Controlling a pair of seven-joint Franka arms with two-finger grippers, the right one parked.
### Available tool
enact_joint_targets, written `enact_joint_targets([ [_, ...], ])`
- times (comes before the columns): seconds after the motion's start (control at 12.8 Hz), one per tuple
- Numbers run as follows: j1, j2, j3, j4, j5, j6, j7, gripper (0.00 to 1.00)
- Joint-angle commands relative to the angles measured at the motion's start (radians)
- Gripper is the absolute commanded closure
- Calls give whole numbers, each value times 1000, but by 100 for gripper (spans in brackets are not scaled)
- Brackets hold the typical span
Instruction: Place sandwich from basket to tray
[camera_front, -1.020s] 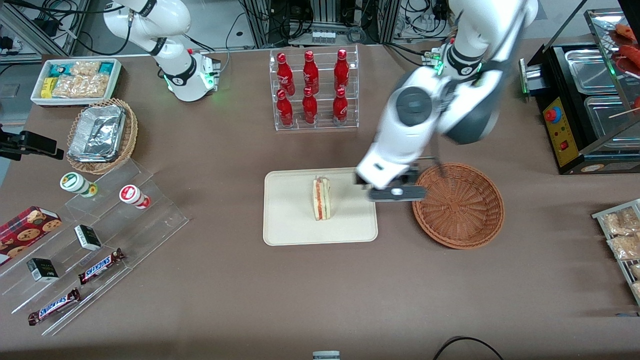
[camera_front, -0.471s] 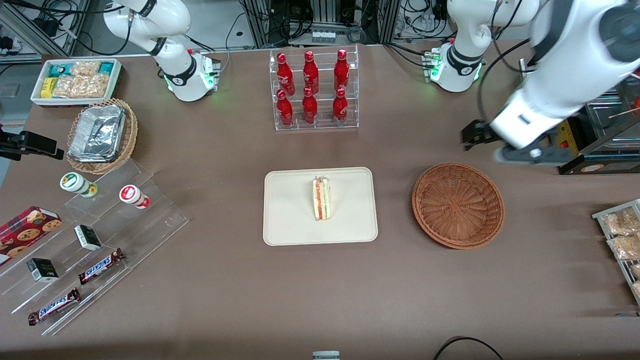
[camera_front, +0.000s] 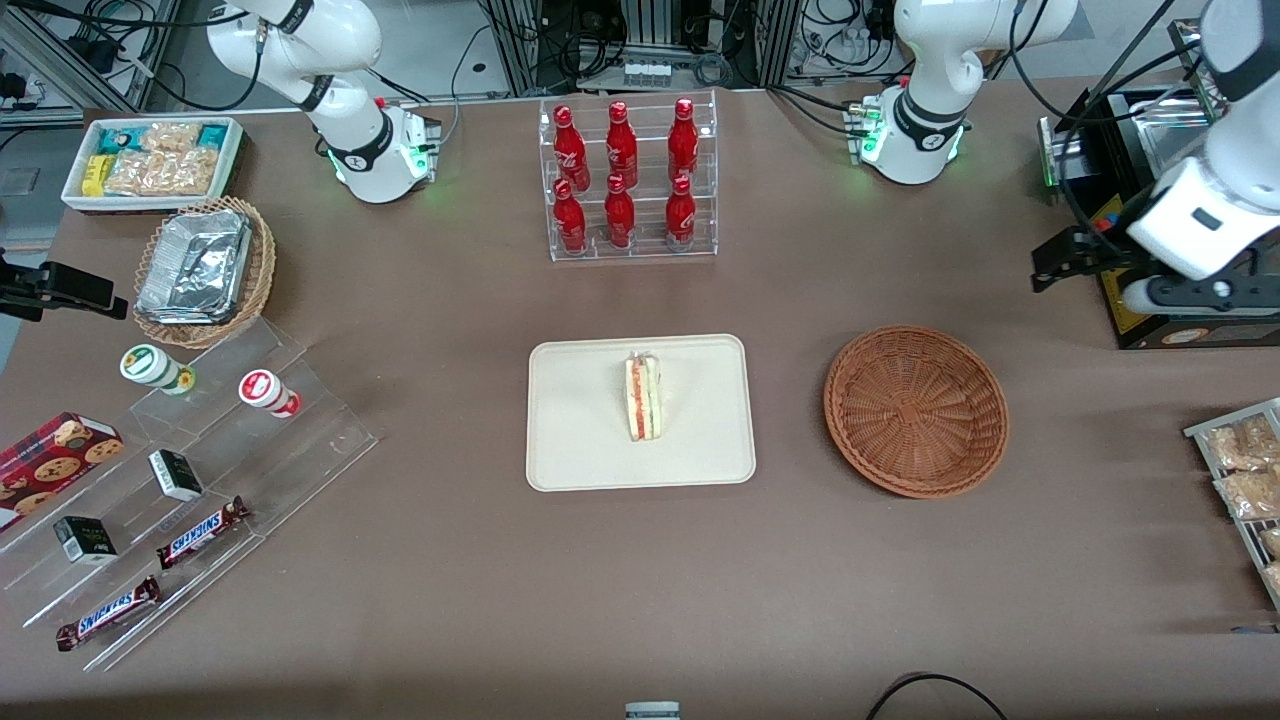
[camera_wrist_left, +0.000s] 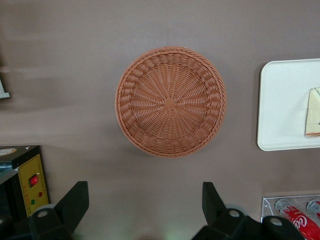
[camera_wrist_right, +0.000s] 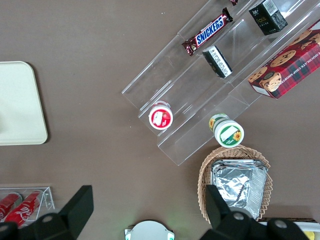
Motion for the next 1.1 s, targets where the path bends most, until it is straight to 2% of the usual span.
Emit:
enact_joint_targets([
  [0.0, 1, 12, -6, 49, 6, -14, 29, 0],
  [0.16, 1, 15, 3, 55, 6, -6, 150, 0],
  [0.24, 1, 18, 9, 66, 5, 0, 154, 0],
  [0.39, -1, 47, 11, 106, 6, 2, 151, 0],
  [0.63, -1, 77, 9, 146, 11, -1, 44, 0],
  [1.02, -1, 80, 11, 147, 57, 2, 59, 0],
])
